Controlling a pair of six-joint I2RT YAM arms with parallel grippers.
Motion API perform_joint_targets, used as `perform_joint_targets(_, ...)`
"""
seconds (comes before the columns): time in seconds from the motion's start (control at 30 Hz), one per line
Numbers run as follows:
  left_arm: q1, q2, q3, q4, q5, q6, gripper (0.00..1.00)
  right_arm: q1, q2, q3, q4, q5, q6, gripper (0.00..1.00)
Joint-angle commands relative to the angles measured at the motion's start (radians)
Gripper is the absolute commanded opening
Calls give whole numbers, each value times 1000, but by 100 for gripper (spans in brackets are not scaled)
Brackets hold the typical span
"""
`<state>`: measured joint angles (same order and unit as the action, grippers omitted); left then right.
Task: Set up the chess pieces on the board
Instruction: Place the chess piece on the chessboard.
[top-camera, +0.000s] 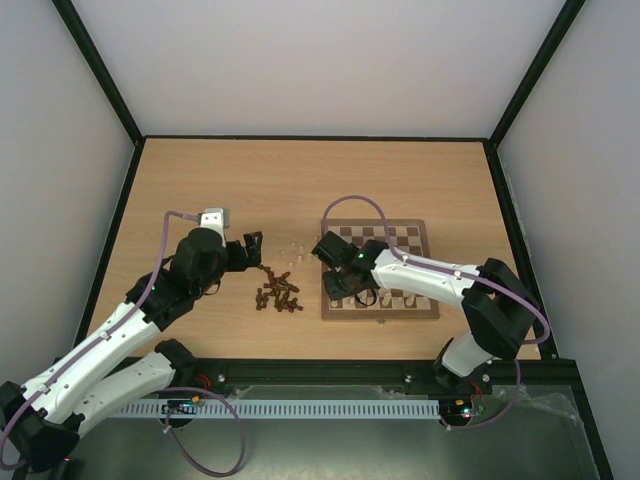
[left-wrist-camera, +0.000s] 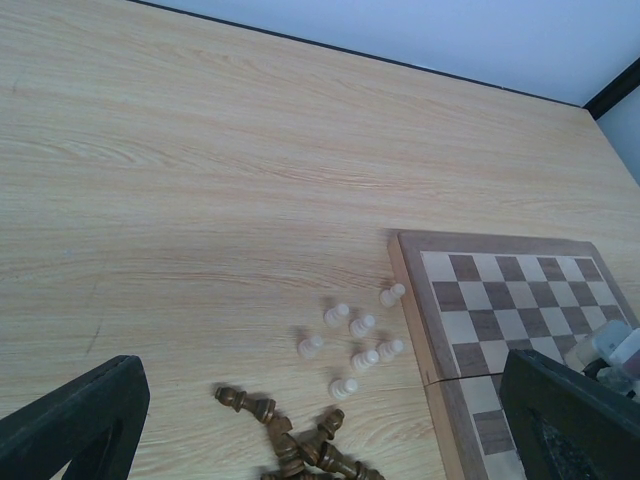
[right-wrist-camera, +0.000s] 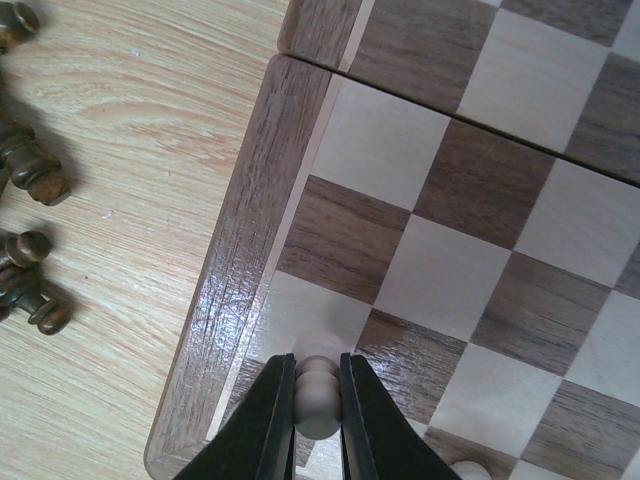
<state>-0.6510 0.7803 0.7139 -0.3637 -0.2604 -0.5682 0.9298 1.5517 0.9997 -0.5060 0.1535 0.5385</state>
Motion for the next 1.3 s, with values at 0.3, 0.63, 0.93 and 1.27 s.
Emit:
perform_joint_targets(0.3,11,11,-8,21,7,-2,99,6,48,-15,-6,-34,-14,15)
perform_joint_targets(0.63,14,16,-15,31,17,-2,100,5,46,-5,-13,-33,-11,21)
perform_joint_targets(0.93,15,9,-6,23,14,-3,99,6,-7,87,-66,18,-21,36)
perform_joint_targets(1.27,20,-22,3,-6,-2,-11,99,6,1,150,-67,17,-37,95)
